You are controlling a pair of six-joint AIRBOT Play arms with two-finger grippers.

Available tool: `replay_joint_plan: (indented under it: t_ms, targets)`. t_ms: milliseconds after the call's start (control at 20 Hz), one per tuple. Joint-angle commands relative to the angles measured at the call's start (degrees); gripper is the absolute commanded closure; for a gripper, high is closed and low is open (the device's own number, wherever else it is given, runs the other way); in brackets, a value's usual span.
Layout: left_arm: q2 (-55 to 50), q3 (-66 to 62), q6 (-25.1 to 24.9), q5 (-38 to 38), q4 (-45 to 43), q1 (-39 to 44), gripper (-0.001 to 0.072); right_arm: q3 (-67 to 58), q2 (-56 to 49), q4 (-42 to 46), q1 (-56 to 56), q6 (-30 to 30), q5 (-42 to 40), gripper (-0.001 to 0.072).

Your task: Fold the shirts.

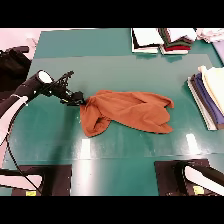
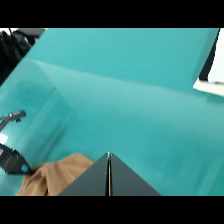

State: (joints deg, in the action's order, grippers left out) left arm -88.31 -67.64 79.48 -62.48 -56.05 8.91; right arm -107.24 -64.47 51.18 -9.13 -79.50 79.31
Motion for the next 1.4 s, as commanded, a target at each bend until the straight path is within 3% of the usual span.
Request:
replay_joint_plan:
  t_ms: [0, 150, 250, 300, 400, 450, 600, 850, 1000, 1050, 1150, 1350]
  targets:
    - [0.3, -0.7, -0.5, 1.4, 0.3, -0.1, 0.0683, 5.7, 0.1, 0.0, -0.2, 0.0, 2.4, 0.0691]
    - [3.2, -5.7, -0.5, 1.4, -4.3, -0.1, 0.0683, 16.3, 0.1, 0.5, -3.9, 0.0, 4.9, 0.0691]
    - [5.7, -8.5, -0.5, 1.3, -6.8, -0.1, 0.0683, 24.8, 0.1, 7.7, -7.2, 0.0, 5.0, 0.0689]
    - [6.7, -9.5, -0.5, 1.3, -7.8, -0.1, 0.0683, 29.2, 0.0, 12.4, -8.3, 0.0, 4.2, 0.0649]
    - [7.8, -9.9, -0.5, 1.6, -8.1, -0.1, 0.0682, 38.6, -1.3, 17.0, -10.1, 0.0, 1.0, 0.0184]
    - [7.8, -9.9, -0.5, 1.4, -8.1, -0.1, 0.0682, 42.7, -2.9, 15.9, -10.5, 0.2, -0.9, 0.0160]
    - [7.8, -9.9, -0.5, 1.4, -8.1, -0.1, 0.0683, 49.1, -9.0, 10.8, -7.5, 3.5, -7.4, 0.0160]
    - [7.8, -9.9, -0.5, 0.6, -8.1, -0.1, 0.0682, 47.6, -17.3, 10.3, 0.5, 3.5, -19.2, 0.0171]
    - [7.8, -9.9, -0.5, 0.5, -8.1, -0.1, 0.0682, 44.2, -20.9, 10.4, 4.0, 3.6, -19.2, 0.0461]
    - [7.8, -9.9, -0.5, 0.4, -8.1, -0.1, 0.0683, 43.3, -21.2, 10.4, 4.9, 4.1, -19.2, 0.0672]
    - [9.3, -10.5, 1.3, 0.3, -11.5, -0.1, 0.0683, 40.3, -19.5, 11.2, 5.7, 4.1, -19.1, 0.0691]
    - [21.6, -19.7, 6.0, 0.2, -28.0, -0.1, 0.0683, 25.9, -6.8, 14.9, 3.3, 4.1, -16.6, 0.0691]
